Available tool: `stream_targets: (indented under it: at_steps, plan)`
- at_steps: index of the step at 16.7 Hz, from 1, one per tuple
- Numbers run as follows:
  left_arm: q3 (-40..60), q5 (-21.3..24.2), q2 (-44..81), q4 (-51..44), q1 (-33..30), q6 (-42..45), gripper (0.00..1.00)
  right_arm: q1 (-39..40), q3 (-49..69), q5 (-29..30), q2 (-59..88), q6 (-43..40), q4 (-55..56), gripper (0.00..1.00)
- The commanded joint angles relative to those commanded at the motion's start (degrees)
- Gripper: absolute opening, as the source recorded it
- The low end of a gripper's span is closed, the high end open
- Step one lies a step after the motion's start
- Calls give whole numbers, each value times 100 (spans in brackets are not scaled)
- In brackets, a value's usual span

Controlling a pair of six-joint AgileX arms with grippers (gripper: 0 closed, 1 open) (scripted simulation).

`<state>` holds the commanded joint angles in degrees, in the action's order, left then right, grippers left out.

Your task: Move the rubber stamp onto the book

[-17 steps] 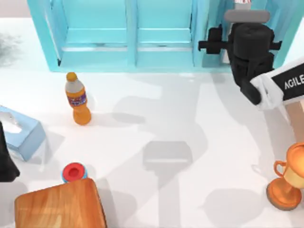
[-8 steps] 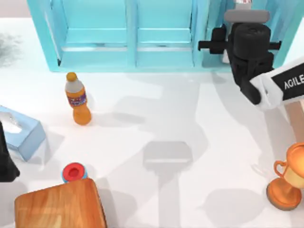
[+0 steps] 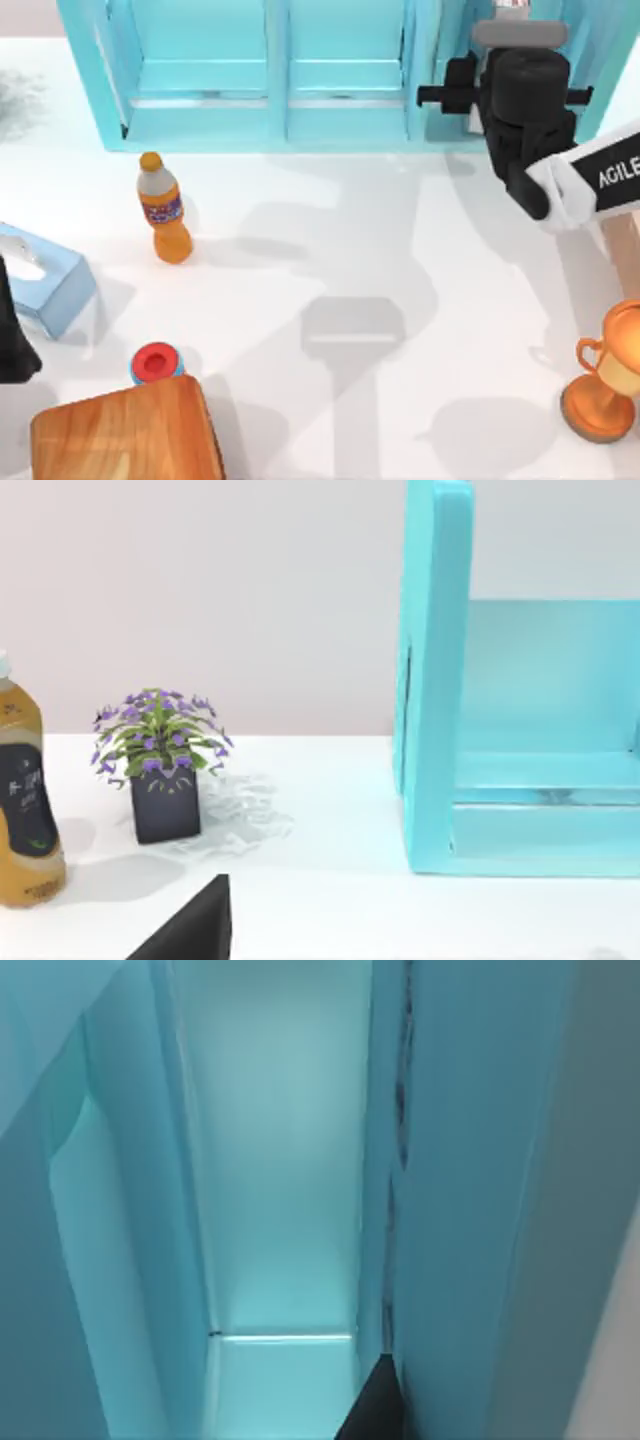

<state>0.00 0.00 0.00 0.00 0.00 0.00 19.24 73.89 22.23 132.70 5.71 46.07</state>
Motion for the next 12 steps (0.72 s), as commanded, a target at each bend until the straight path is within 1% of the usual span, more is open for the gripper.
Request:
stream_targets:
  at_steps: [4,8,12]
  plan:
    - [0,0,0,0,0,0,100,243,-337,223,-607,57,-506,0]
    - [0,0,0,0,0,0,100,543,-807,515,-1999,142,-1483,0]
    - [0,0,0,0,0,0,100,843,-1239,774,-3467,231,-2146,0]
